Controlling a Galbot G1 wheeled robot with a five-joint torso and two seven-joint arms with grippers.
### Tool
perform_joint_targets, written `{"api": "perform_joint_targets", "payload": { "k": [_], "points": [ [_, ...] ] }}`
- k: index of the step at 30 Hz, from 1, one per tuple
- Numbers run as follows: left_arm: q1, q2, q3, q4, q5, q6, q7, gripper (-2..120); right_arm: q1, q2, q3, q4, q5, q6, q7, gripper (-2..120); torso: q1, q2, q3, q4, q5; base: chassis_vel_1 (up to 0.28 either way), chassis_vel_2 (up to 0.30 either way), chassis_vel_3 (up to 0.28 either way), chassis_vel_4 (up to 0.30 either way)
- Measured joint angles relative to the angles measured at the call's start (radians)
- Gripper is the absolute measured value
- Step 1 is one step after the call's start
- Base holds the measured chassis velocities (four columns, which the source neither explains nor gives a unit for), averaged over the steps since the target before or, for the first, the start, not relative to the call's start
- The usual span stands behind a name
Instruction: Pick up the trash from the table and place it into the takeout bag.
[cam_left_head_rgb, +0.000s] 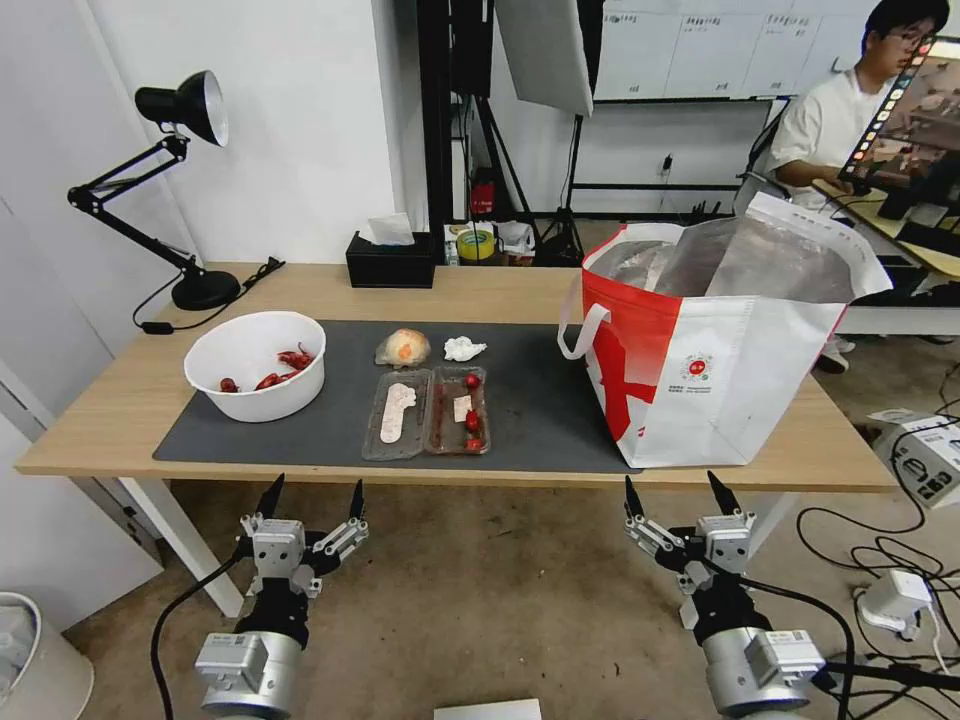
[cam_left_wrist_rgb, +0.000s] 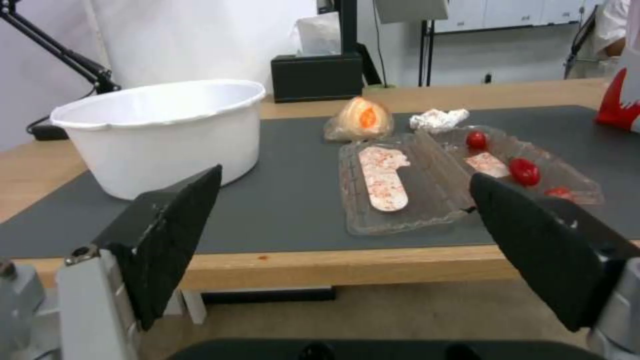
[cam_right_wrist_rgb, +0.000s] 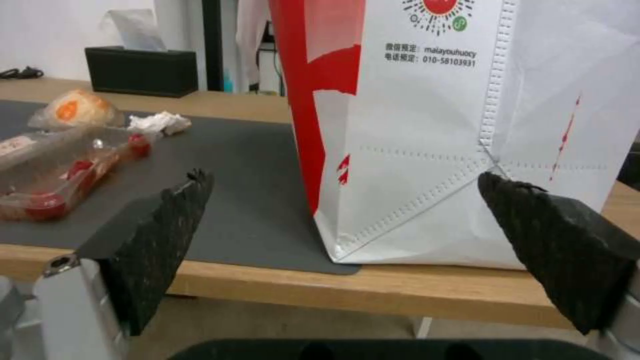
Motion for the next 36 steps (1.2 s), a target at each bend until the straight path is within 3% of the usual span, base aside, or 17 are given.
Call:
{"api": "perform_joint_targets", "payload": {
  "k": [36],
  "points": [
    [0.0,0.0,0.0,0.0,0.0,0.0,0.0,100,0.0,0.0,0.0,0.0,0.0,0.0,0.0,100,0.0,0.0,0.0,0.0,0.0,0.0,0.0,0.0,0.0]
  ]
}}
